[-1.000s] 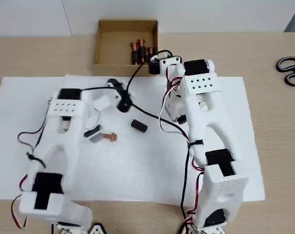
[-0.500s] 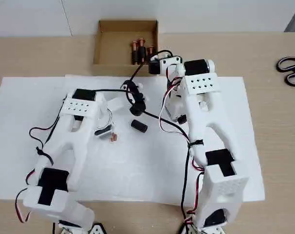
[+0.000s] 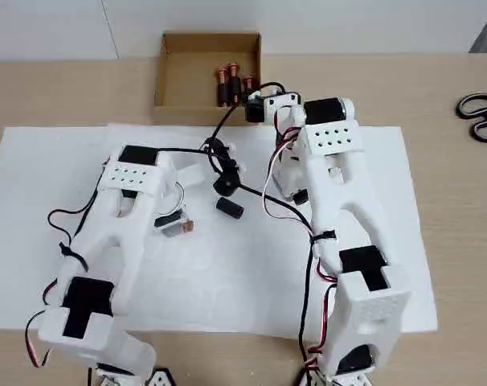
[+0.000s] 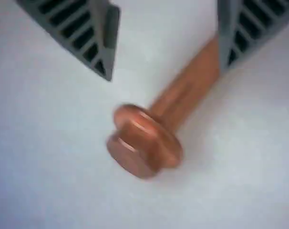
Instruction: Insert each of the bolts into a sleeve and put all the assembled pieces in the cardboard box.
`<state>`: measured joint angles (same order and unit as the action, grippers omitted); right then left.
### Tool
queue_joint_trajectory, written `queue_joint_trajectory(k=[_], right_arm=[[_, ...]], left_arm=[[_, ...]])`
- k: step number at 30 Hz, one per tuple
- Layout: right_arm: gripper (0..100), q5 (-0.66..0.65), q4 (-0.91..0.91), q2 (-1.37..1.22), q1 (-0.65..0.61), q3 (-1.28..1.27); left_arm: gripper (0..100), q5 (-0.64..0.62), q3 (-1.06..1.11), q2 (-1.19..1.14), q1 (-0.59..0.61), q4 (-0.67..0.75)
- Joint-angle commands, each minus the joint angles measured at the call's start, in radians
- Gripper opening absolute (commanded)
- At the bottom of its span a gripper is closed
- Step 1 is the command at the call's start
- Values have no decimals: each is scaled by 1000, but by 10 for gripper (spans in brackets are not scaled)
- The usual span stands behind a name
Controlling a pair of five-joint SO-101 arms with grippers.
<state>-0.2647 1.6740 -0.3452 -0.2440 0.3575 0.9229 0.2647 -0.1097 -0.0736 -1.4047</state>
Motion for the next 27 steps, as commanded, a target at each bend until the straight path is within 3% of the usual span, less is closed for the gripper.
queue_joint_trajectory(k=[1, 21, 27], right_arm=[[3, -11, 10, 71, 10, -2], [3, -11, 10, 71, 10, -2], [3, -9, 10, 71, 10, -2]], left_arm=[[137, 12, -42, 18, -11, -28], [137, 12, 71, 3, -12, 146], [137, 8, 59, -130, -44, 170]])
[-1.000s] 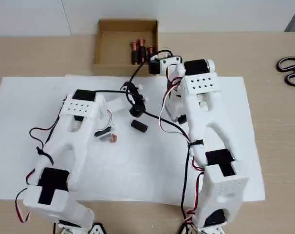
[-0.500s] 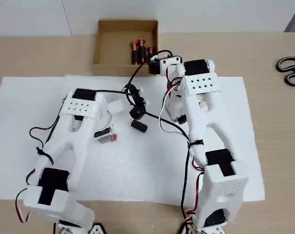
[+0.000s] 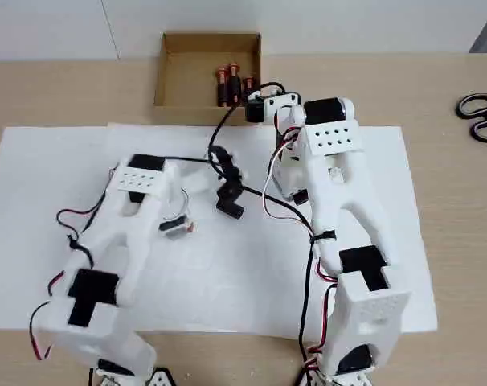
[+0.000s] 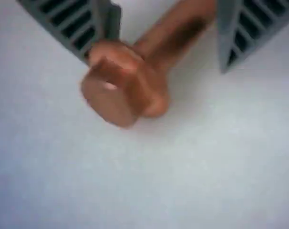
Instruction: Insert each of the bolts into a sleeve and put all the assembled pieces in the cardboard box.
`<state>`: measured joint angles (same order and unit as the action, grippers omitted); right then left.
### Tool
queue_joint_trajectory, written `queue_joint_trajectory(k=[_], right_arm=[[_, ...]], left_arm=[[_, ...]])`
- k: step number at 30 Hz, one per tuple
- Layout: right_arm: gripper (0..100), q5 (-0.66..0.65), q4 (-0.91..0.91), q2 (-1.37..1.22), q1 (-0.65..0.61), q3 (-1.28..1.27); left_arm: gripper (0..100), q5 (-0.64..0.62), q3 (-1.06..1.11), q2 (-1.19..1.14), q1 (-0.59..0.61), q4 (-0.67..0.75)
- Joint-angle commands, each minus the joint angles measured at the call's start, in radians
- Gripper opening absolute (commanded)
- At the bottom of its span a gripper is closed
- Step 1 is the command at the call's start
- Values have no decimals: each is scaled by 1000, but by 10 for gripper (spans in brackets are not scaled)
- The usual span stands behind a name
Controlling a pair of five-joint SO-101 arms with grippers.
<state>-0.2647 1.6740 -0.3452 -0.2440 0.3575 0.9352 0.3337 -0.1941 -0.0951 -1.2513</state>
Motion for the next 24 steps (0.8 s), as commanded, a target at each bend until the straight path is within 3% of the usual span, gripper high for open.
queue_joint_trajectory(k=[1, 6, 11, 13, 19, 24], right_arm=[[3, -9, 10, 71, 10, -2], [3, -9, 10, 71, 10, -2], [3, -9, 10, 71, 27, -2], [3, -9, 10, 71, 28, -2], [3, -8, 10, 71, 28, -2], [3, -8, 10, 77, 28, -2]], left_arm=[[137, -6, -25, -64, -25, 12], [126, -69, -87, -94, -21, 11], [3, -71, -90, -94, -28, 9], [7, -71, -90, -94, -28, -3], [6, -72, -171, -92, -28, -112], [6, -192, -372, -92, -28, -239]])
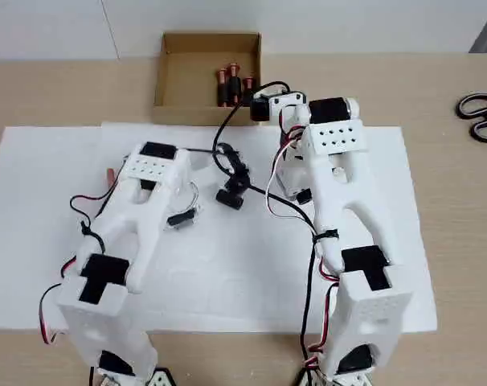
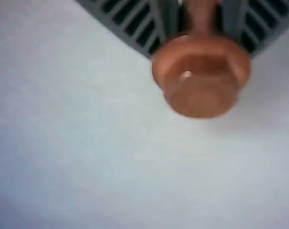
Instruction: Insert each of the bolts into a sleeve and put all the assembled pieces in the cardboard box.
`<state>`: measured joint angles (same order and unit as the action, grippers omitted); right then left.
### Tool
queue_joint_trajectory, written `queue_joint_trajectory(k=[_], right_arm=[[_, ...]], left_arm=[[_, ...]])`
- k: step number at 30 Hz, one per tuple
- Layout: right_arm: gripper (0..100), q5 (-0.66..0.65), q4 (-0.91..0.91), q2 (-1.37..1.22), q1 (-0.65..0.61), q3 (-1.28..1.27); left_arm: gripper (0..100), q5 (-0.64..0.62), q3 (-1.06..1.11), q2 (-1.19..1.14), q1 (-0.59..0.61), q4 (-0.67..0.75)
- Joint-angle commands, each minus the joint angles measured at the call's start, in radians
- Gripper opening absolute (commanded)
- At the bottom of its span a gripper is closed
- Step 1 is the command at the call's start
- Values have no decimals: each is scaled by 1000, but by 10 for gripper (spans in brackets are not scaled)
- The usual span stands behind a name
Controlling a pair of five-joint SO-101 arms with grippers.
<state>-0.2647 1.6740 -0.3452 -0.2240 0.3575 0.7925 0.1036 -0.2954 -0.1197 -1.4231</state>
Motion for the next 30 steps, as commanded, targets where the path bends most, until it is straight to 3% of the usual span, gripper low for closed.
queue_joint_trajectory(k=[1, 7, 13, 19, 27, 30], right_arm=[[3, -8, 10, 77, 8, -2], [3, -9, 10, 79, 5, 0], [3, -11, 12, 117, 4, 5], [3, -11, 10, 403, 4, 0], [3, -8, 8, 769, 5, -3], [3, -6, 7, 883, 5, -25]], left_arm=[[6, -66, -188, 9, -3, -104], [6, -192, -450, 9, -14, -304], [6, -377, -588, 57, -6, -330], [6, -603, -587, 318, -8, -330], [6, -635, -389, 624, -75, -327], [6, -763, -309, 715, -101, -281]])
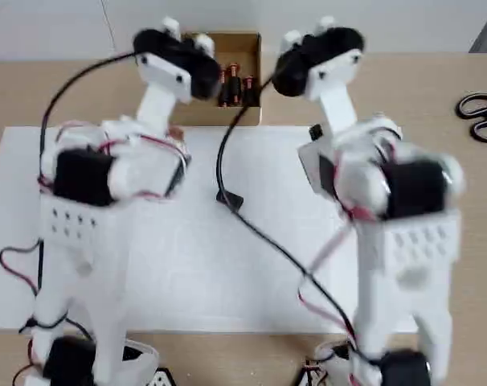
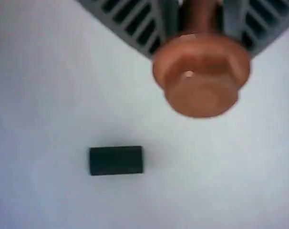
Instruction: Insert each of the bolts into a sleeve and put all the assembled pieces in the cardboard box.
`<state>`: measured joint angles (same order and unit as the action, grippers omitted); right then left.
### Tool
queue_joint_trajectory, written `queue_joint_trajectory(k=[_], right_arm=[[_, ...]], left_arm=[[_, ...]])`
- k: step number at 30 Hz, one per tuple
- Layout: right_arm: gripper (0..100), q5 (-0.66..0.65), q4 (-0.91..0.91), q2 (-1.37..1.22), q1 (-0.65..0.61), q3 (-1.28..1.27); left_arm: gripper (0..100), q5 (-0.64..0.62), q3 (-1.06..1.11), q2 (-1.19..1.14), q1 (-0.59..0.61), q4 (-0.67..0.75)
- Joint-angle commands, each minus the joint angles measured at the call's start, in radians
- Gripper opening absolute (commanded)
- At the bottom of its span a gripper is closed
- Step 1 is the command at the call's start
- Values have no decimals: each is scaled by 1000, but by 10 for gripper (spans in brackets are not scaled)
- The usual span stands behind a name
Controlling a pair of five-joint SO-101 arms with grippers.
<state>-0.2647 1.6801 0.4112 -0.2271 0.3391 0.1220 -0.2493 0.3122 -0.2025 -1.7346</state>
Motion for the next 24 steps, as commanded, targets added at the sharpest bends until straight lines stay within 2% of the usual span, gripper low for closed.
queue_joint_trajectory(k=[1, 8, 10, 13, 17, 24], right_arm=[[3, -6, 1, 162, 7, -20], [3, 0, -28, 346, 7, -295], [3, 54, -85, 395, 7, -394], [4, 201, -236, 489, 5, -539], [4, 336, -443, 638, -30, -770], [4, 344, -725, 897, -176, -1197]], left_arm=[[6, -140, 65, 137, -20, 57], [6, -376, 251, 282, -18, 279], [6, -430, 311, 313, -20, 350], [6, -494, 409, 345, -23, 457], [6, -523, 501, 374, -23, 546], [6, -523, 562, 382, -57, 651]])
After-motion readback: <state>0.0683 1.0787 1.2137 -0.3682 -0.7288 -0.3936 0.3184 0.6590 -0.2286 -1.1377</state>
